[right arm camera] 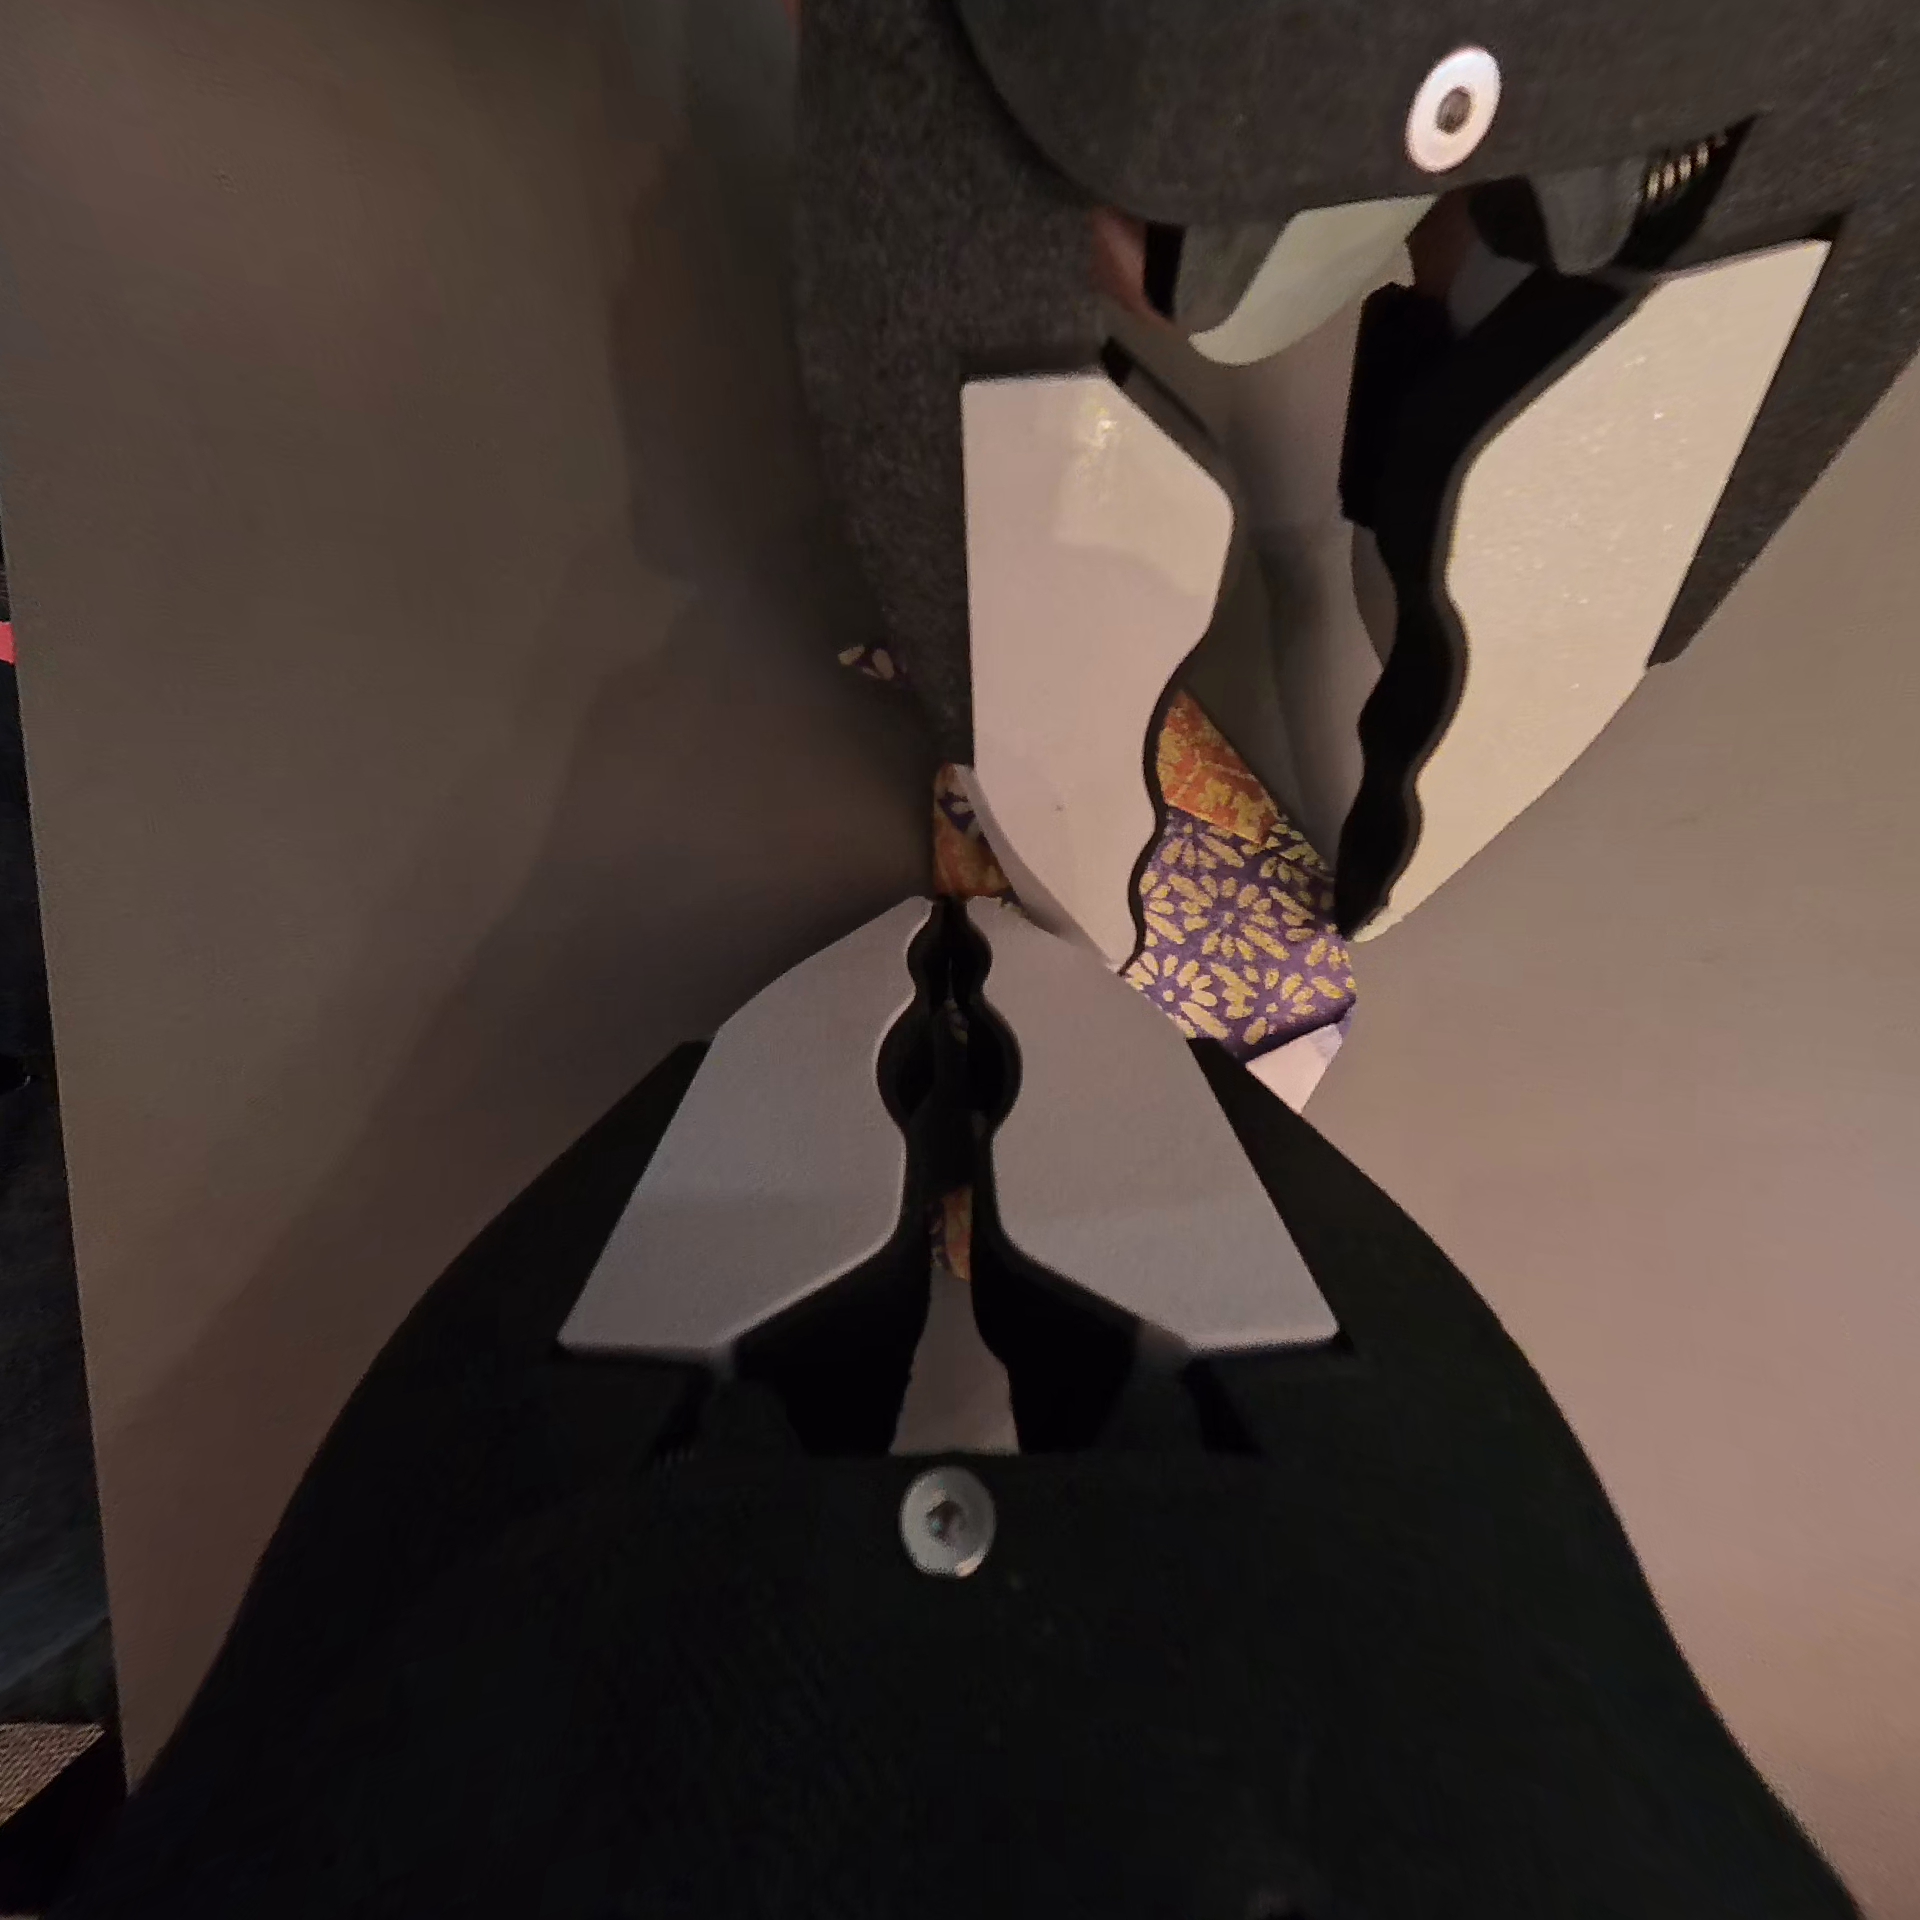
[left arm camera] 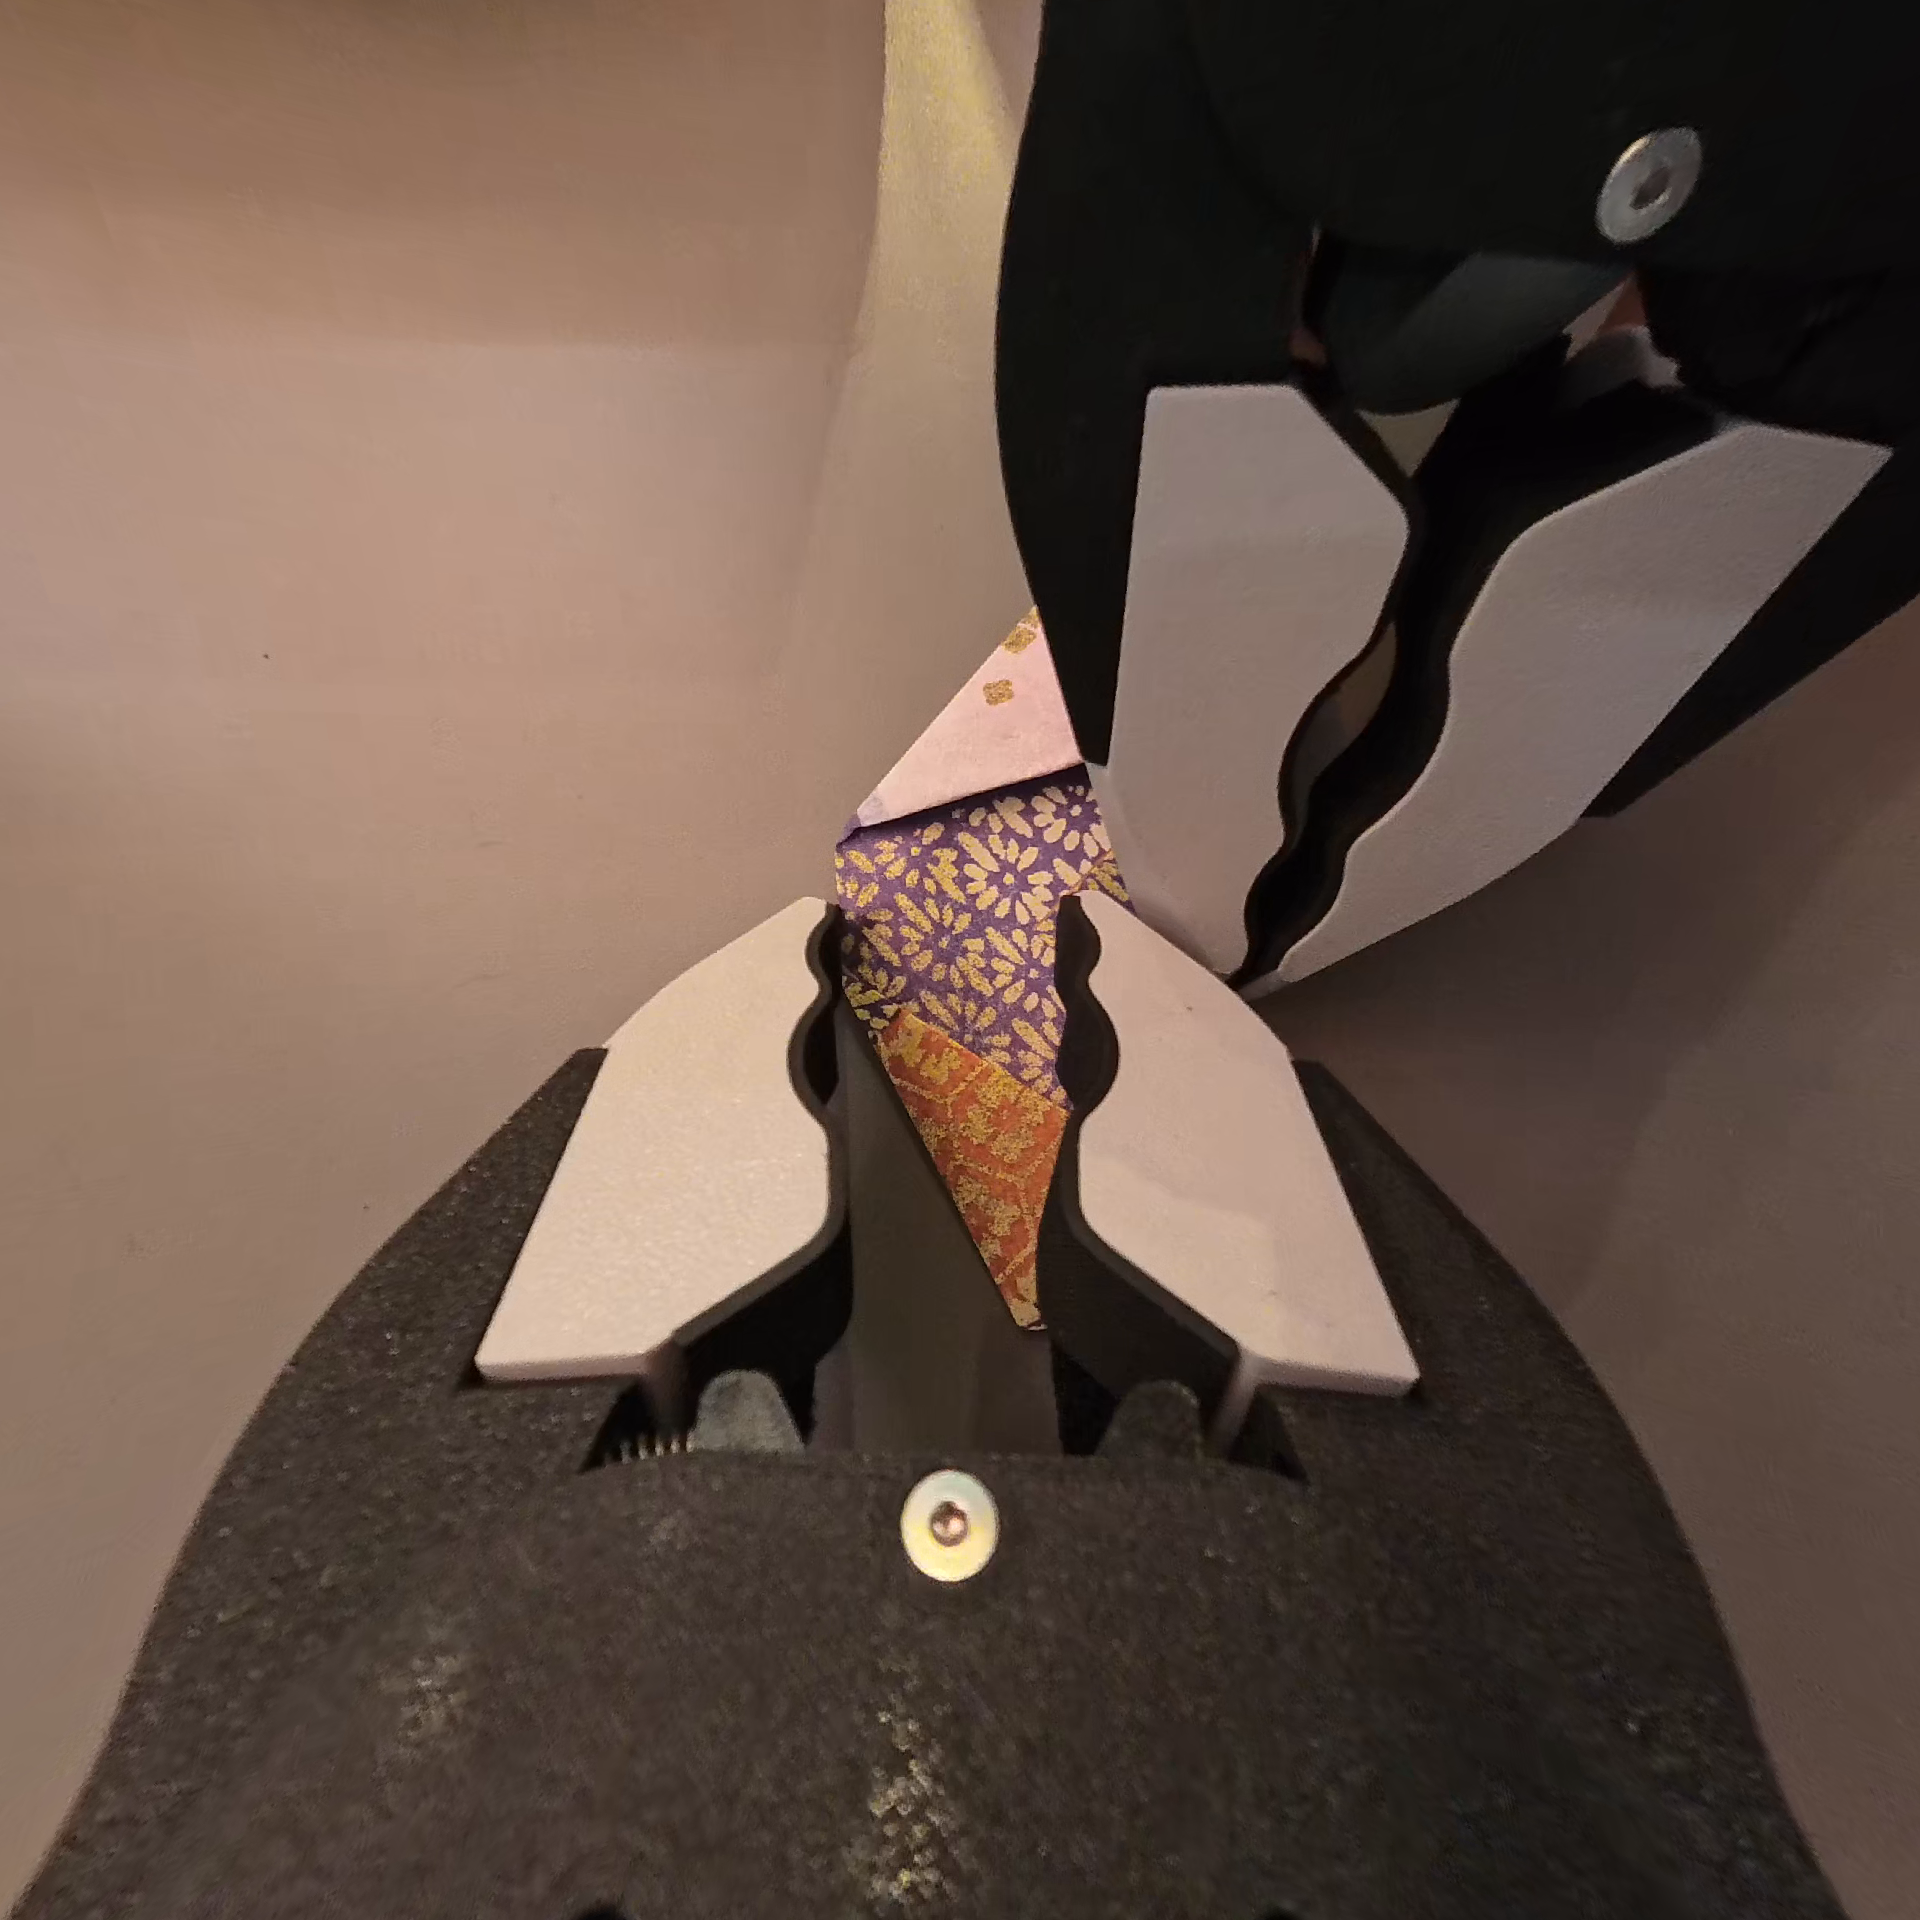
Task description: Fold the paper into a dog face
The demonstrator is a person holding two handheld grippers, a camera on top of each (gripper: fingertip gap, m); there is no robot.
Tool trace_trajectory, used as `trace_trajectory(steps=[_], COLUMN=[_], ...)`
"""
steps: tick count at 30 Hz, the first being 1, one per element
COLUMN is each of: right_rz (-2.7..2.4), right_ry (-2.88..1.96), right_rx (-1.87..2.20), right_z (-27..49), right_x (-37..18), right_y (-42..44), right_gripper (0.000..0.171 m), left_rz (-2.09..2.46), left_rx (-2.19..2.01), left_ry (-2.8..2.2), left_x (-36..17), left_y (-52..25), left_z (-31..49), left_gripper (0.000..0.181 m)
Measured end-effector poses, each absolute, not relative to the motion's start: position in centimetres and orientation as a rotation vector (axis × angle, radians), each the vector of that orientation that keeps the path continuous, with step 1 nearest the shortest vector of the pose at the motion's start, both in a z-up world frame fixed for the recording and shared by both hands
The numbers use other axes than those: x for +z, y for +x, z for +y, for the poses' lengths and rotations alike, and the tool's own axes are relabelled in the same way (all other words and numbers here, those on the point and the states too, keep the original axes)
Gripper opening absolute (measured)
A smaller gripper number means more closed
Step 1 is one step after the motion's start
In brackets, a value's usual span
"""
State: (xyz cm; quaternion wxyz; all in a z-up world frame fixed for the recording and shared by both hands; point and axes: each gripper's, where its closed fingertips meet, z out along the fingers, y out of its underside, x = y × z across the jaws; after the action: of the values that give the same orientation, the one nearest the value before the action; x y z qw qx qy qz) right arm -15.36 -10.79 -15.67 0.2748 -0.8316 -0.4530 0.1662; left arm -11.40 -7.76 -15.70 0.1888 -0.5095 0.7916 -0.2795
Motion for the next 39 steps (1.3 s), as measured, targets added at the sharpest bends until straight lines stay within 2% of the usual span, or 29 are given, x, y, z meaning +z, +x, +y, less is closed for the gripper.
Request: trace_trajectory(steps=[5, 11, 39], right_rz=[-1.209, -1.065, -1.265], right_ry=[-2.239, -2.322, -2.409], right_rx=[0.465, 0.684, 0.354], right_z=[-10.9, -11.5, -11.8], right_x=[-15.5, -14.6, -15.5], right_y=[-15.3, -14.1, -12.0], right_gripper=[0.002, 0.002, 0.002], left_rz=[2.223, 2.222, 2.224], left_rx=[-0.787, -0.786, -0.786], left_ry=[-1.434, -1.434, -1.43], left_x=[-15.7, -15.7, -15.7], left_y=[-11.4, -11.4, -11.5], left_z=[-7.8, -7.7, -7.7], left_gripper=[0.039, 0.039, 0.039])
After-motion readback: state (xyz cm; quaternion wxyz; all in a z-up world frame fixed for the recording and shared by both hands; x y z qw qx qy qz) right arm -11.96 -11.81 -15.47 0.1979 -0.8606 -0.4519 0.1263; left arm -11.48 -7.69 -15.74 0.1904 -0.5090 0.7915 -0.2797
